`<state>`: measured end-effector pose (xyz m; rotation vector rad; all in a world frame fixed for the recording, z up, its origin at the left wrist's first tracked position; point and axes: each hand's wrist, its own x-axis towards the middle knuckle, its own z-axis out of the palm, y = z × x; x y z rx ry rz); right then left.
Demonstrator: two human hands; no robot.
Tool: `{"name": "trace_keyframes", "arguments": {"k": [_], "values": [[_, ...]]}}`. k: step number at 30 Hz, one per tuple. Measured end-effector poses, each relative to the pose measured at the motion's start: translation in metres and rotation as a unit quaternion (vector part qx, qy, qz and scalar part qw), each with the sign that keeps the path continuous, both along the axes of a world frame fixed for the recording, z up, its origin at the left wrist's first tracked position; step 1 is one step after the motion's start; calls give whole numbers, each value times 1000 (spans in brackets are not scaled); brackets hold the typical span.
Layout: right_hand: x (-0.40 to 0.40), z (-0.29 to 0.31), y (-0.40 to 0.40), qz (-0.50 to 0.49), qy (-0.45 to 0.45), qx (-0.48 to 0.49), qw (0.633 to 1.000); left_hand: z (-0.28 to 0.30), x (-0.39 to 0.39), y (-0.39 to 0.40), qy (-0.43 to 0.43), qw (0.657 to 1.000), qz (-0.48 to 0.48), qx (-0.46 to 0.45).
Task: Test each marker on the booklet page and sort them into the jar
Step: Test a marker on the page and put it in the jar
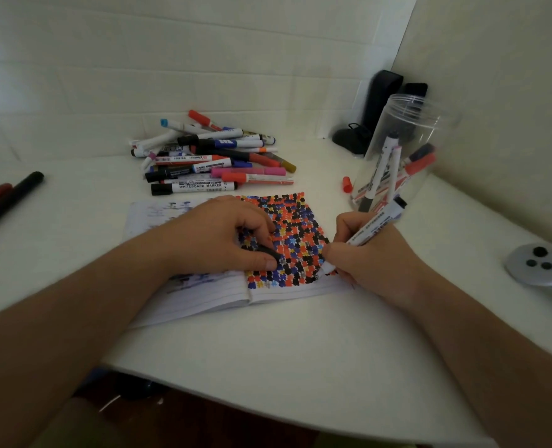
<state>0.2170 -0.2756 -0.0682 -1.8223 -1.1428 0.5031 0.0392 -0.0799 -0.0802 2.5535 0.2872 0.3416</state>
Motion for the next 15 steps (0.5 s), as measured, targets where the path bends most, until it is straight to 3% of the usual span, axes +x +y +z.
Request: {"name": "trace_keyframes", "arguments": {"k": [15], "values": [[0, -1, 1, -4, -3, -6, 1000, 0, 1, 1, 0, 1000, -1, 9]]}}
